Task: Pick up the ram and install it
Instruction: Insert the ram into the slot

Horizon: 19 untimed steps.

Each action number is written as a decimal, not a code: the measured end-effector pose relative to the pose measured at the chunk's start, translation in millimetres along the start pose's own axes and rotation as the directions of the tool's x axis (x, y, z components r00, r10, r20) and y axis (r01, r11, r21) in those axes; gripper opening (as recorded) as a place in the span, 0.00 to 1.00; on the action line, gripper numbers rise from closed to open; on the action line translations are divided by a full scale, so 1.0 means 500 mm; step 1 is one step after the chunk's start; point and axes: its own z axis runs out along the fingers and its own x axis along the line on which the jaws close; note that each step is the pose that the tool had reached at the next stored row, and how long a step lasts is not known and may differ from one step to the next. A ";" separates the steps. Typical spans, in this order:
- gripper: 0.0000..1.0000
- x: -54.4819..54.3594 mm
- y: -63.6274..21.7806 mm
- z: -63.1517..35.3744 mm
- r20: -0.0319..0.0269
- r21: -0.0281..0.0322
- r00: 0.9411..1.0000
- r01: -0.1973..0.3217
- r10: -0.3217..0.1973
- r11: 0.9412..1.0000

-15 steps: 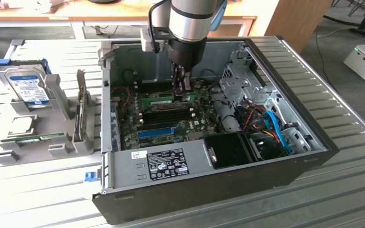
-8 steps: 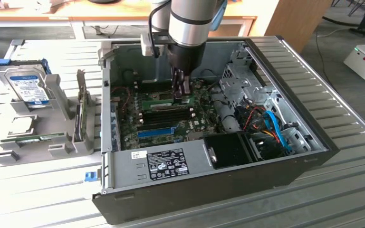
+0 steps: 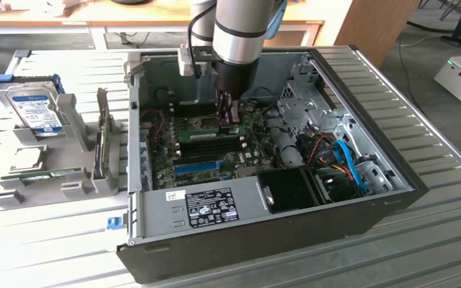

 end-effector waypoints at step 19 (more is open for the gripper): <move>0.12 0.000 -0.001 0.035 0.000 0.000 1.000 0.000 0.000 1.000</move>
